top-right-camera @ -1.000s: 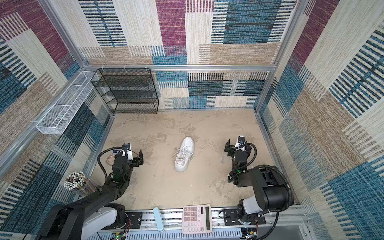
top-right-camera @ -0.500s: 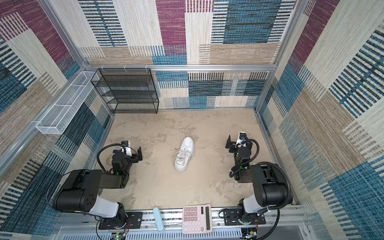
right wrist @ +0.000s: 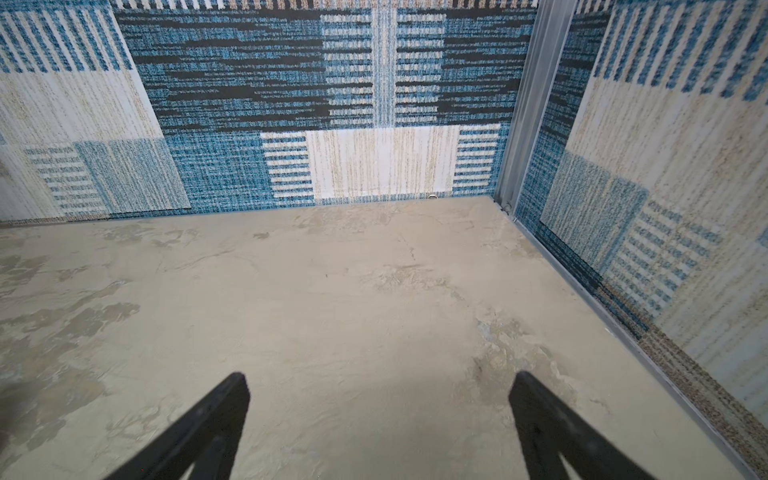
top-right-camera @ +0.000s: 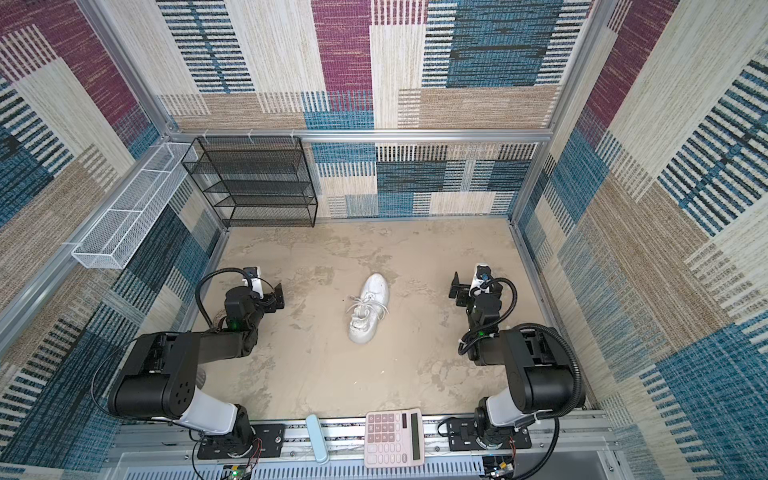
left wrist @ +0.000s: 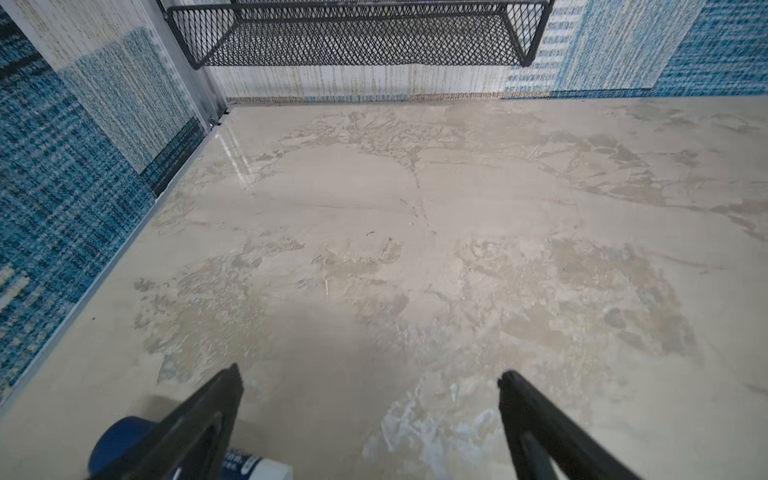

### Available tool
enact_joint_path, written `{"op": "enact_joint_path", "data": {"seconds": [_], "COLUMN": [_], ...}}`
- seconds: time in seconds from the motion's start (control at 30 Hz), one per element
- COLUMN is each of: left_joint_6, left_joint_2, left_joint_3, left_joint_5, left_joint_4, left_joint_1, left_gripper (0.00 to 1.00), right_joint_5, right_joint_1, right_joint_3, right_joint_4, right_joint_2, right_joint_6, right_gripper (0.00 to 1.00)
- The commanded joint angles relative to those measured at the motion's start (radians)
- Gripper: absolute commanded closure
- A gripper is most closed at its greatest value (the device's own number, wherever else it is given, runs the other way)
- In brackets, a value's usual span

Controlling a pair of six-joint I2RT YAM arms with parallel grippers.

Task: Tie the shoes

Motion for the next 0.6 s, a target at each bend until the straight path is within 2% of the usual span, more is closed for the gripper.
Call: {"op": "enact_joint_path", "data": {"seconds": [0.0,0.07,0.13,0.2,0.23,0.27,0.3,0.33,0.37,0.4,0.43,0.47,0.5,0.53,0.57], "left_joint_6": [-0.015,-0.015,-0.015,-0.015,-0.014,-0.014,-0.015,-0.017,-0.015,-0.018,-0.014,-0.001,0.019,0.024,0.022], "left_joint_2": [0.001,0.001,0.002,0.001,0.002,0.002,0.002,0.001,0.001,0.000,0.000,-0.002,-0.001,0.002,0.001], "left_joint_3": [0.006,0.006,0.006,0.006,0.006,0.004,0.004,0.005,0.004,0.003,0.002,-0.003,-0.005,0.002,0.006], "left_joint_5": [-0.008,-0.008,-0.008,-0.008,-0.007,-0.009,-0.010,-0.019,-0.024,-0.023,-0.022,0.003,0.049,0.071,0.077], "left_joint_4": [-0.005,-0.005,-0.005,-0.005,-0.005,-0.001,-0.001,-0.002,-0.002,0.001,0.001,0.009,0.014,0.005,-0.010], "left_joint_1": [0.001,0.001,0.000,0.001,0.001,0.001,-0.001,0.001,0.000,0.000,-0.001,-0.003,-0.004,-0.004,-0.002], "left_gripper": [0.01,0.01,0.01,0.01,0.01,0.01,0.01,0.01,0.01,0.01,0.01,0.01,0.01,0.01,0.01], "right_joint_5": [-0.004,-0.015,-0.067,-0.125,-0.144,-0.170,-0.221,-0.264,-0.192,-0.279,-0.252,-0.231,-0.243,-0.277,-0.304], "right_joint_1": [-0.001,-0.001,-0.001,-0.001,0.001,-0.001,-0.001,0.001,-0.013,-0.041,-0.053,-0.060,-0.074,-0.086,-0.097], "right_joint_3": [0.007,0.029,0.122,0.319,0.461,0.624,0.776,0.966,1.343,1.678,1.852,2.054,2.297,2.484,2.569], "right_joint_4": [0.022,-0.015,-0.153,-0.417,-0.633,-0.918,-1.013,-1.248,-1.521,-1.772,-1.886,-2.041,-2.193,-2.293,-2.336], "right_joint_2": [0.000,0.005,0.041,0.148,0.223,0.356,0.537,0.692,0.927,1.100,1.187,1.301,1.419,1.511,1.552], "right_joint_6": [0.004,-0.003,-0.027,-0.041,0.003,0.089,0.088,0.077,0.113,0.104,0.235,0.359,0.408,0.410,0.411], "right_gripper": [0.00,0.00,0.00,0.00,0.00,0.00,0.00,0.04,0.22,0.07,0.01,0.00,0.01,0.00,0.00]}}
